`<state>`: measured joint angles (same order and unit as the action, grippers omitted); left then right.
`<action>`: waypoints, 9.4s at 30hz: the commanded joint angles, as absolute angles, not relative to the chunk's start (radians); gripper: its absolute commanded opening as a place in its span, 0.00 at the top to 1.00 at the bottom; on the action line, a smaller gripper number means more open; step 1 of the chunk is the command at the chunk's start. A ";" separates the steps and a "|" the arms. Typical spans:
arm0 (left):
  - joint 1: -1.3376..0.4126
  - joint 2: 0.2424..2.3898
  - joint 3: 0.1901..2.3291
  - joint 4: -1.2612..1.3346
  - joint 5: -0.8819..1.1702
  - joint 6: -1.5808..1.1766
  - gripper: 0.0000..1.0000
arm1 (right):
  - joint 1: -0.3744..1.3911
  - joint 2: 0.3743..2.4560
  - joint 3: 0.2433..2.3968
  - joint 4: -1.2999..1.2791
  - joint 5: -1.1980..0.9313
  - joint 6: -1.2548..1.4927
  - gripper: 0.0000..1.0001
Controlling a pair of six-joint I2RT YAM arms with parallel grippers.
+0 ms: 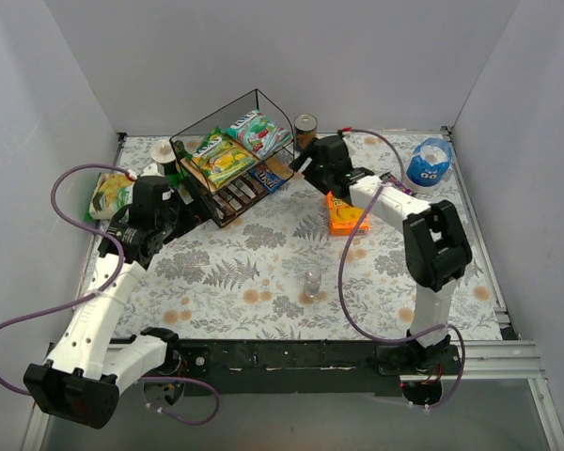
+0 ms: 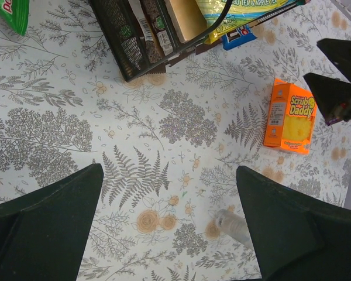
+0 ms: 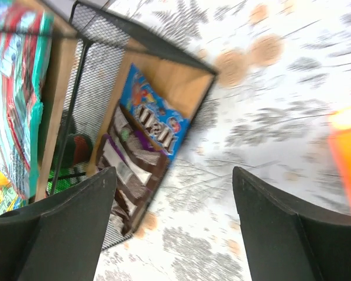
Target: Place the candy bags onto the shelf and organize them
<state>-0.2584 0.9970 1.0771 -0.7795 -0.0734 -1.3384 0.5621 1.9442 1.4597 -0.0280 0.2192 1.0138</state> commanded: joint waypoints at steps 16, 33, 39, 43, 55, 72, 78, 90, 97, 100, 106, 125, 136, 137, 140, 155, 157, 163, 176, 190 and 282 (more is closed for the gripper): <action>-0.262 1.003 0.755 -0.399 0.138 -1.419 0.02 | 0.084 1.537 1.048 -0.235 0.210 0.896 0.25; -0.262 1.029 0.782 -0.410 0.081 -1.440 0.02 | -0.055 1.787 1.118 -0.034 0.276 0.871 0.37; -0.262 1.034 0.793 -0.419 0.064 -1.445 0.02 | -0.067 1.842 1.127 0.018 0.284 0.847 0.40; -0.262 1.046 0.805 -0.423 0.057 -1.440 0.02 | -0.074 1.881 1.129 0.047 0.273 0.827 0.42; -0.262 1.089 0.845 -0.437 0.049 -1.420 0.02 | -0.086 1.947 1.152 0.055 0.245 0.839 0.67; -0.262 1.077 0.841 -0.442 0.038 -1.416 0.02 | -0.095 1.852 1.100 0.185 -0.104 0.913 0.99; -0.264 1.060 0.831 -0.442 0.041 -1.417 0.02 | -0.095 1.780 1.049 0.297 -0.273 1.060 0.99; -0.262 1.019 0.819 -0.453 0.043 -1.416 0.02 | -0.052 1.720 1.087 0.425 -0.324 1.169 0.99; -0.262 1.005 0.824 -0.468 0.029 -1.416 0.02 | 0.036 1.706 1.166 0.388 -0.305 1.123 0.99; -0.264 1.003 0.825 -0.476 0.023 -1.414 0.02 | 0.083 1.694 1.186 0.374 -0.293 1.106 0.99; -0.262 0.999 0.830 -0.486 0.014 -1.416 0.02 | 0.192 1.693 1.219 0.344 -0.276 1.083 0.99; -0.262 0.973 0.887 -0.577 -0.029 -1.419 0.02 | 0.410 1.982 1.488 0.394 -0.275 1.161 0.99; -0.262 0.966 0.900 -0.606 -0.044 -1.410 0.02 | 0.433 2.121 1.597 0.433 -0.207 1.221 0.99; -0.262 0.966 0.902 -0.607 -0.046 -1.408 0.02 | 0.434 2.129 1.603 0.433 -0.207 1.220 0.99; -0.262 0.966 0.904 -0.609 -0.055 -1.405 0.02 | 0.436 2.128 1.617 0.446 -0.209 1.220 0.99; -0.262 0.971 0.894 -0.595 -0.057 -1.405 0.02 | 0.437 1.982 1.431 0.387 -0.196 1.164 0.99; -0.262 0.973 0.891 -0.591 -0.057 -1.405 0.02 | 0.437 1.956 1.392 0.275 -0.205 1.132 0.99; -0.262 0.983 0.887 -0.575 -0.040 -1.407 0.02 | 0.436 1.826 1.194 0.184 -0.170 1.103 0.99; -0.262 0.977 0.874 -0.566 -0.023 -1.402 0.02 | 0.477 1.778 1.101 -0.144 -0.075 1.134 0.88; -0.262 0.979 0.857 -0.554 -0.014 -1.396 0.02 | 0.494 1.873 1.118 -0.198 -0.068 0.881 0.46; -0.262 0.983 0.913 -0.623 -0.084 -1.394 0.02 | 0.434 2.236 1.566 0.535 -0.100 1.336 0.99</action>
<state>-0.2584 0.9936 0.8822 -0.6094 -0.0681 -1.4021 0.4259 2.2093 1.5753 0.4038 -0.1928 1.2785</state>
